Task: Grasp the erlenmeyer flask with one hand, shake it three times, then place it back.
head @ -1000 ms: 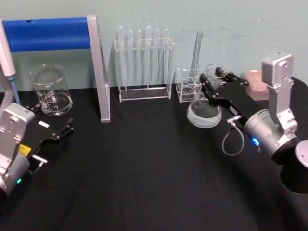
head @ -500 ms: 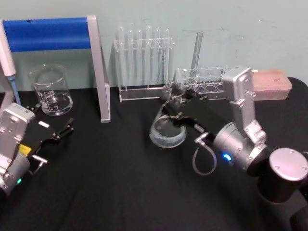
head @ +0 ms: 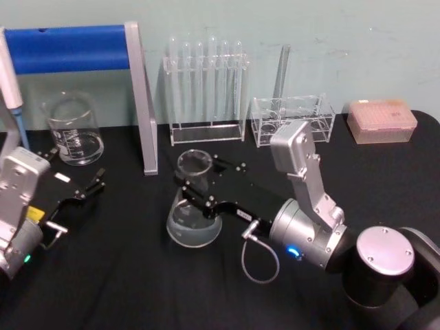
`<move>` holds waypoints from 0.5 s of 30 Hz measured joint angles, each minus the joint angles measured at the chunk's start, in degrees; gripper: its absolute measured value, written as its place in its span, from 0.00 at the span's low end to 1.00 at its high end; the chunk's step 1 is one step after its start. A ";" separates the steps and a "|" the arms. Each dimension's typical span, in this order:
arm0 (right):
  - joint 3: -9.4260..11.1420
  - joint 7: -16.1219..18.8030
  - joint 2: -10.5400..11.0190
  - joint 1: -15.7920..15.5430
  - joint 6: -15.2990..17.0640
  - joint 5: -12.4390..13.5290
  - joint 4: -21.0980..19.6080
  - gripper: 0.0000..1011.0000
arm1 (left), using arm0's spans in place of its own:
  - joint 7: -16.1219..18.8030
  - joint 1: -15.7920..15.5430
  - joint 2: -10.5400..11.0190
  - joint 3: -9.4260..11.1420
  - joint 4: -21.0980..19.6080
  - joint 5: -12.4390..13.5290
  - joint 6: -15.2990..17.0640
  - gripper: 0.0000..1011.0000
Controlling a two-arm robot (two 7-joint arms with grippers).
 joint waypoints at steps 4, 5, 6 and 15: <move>-1.35 0.68 0.48 0.02 -0.06 0.53 -0.51 0.45 | 0.00 0.00 0.00 0.00 0.00 0.00 0.00 0.99; -1.71 0.82 0.62 0.05 -0.12 0.68 -0.64 0.44 | 0.00 0.00 0.00 0.00 0.00 0.00 0.00 0.99; -1.83 0.87 0.67 0.07 -0.16 0.74 -0.68 0.45 | 0.00 0.00 0.00 0.00 0.00 0.00 0.00 0.99; -0.93 -1.08 1.00 0.46 -0.34 1.43 -0.11 0.45 | 0.00 0.00 0.00 0.00 0.00 0.00 0.00 0.99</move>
